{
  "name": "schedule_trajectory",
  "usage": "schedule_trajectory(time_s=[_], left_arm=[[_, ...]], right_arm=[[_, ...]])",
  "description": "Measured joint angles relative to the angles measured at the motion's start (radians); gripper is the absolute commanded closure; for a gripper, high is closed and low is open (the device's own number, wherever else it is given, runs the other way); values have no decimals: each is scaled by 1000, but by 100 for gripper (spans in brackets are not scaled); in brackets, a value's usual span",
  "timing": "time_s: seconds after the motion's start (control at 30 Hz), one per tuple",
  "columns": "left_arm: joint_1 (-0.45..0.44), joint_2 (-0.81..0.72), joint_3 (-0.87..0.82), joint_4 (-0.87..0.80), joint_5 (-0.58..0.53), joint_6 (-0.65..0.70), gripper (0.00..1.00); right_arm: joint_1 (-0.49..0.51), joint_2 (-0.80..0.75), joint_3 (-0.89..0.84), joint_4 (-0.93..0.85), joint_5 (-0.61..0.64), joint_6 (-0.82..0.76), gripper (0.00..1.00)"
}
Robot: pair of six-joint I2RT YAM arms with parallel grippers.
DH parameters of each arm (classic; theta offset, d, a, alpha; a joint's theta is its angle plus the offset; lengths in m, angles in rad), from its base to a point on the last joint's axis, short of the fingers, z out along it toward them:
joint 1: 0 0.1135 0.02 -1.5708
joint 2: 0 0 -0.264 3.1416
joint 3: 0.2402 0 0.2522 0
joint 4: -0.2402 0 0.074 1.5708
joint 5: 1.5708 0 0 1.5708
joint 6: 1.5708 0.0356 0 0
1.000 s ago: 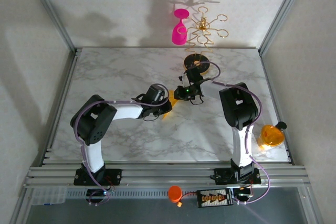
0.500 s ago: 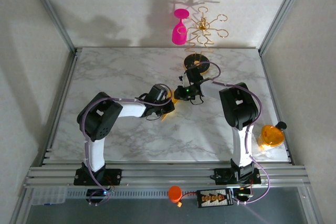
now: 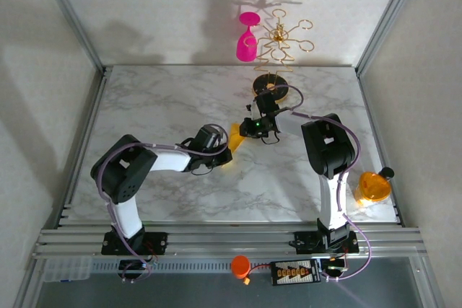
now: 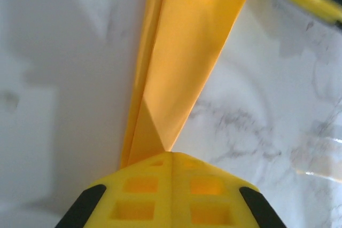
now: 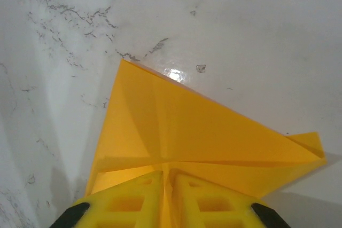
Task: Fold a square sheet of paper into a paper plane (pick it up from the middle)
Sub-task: Fold the wing for the fifth time at the center of the table.
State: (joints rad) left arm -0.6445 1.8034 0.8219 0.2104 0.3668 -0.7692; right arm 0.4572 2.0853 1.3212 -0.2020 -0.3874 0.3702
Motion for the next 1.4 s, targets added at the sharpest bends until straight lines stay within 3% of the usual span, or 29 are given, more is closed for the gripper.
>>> schedule_trajectory(time_s=[0.2,0.37,0.73,1.07,1.4], left_arm=[[-18,-96,-14,-163,-8,29,95],[-5,-151,25,-145,-47,9,95],[11,53,144,-79,-109,-81,100],[11,57,83,-23,-145,-151,100],[11,51,47,40,-152,-197,100]], right_arm=[[7,-2,0,0,3,16,83],[20,-21,-23,8,22,64,83],[51,-59,-69,7,25,191,84],[50,-72,-79,21,-1,210,87],[59,-203,-196,132,-63,266,92]])
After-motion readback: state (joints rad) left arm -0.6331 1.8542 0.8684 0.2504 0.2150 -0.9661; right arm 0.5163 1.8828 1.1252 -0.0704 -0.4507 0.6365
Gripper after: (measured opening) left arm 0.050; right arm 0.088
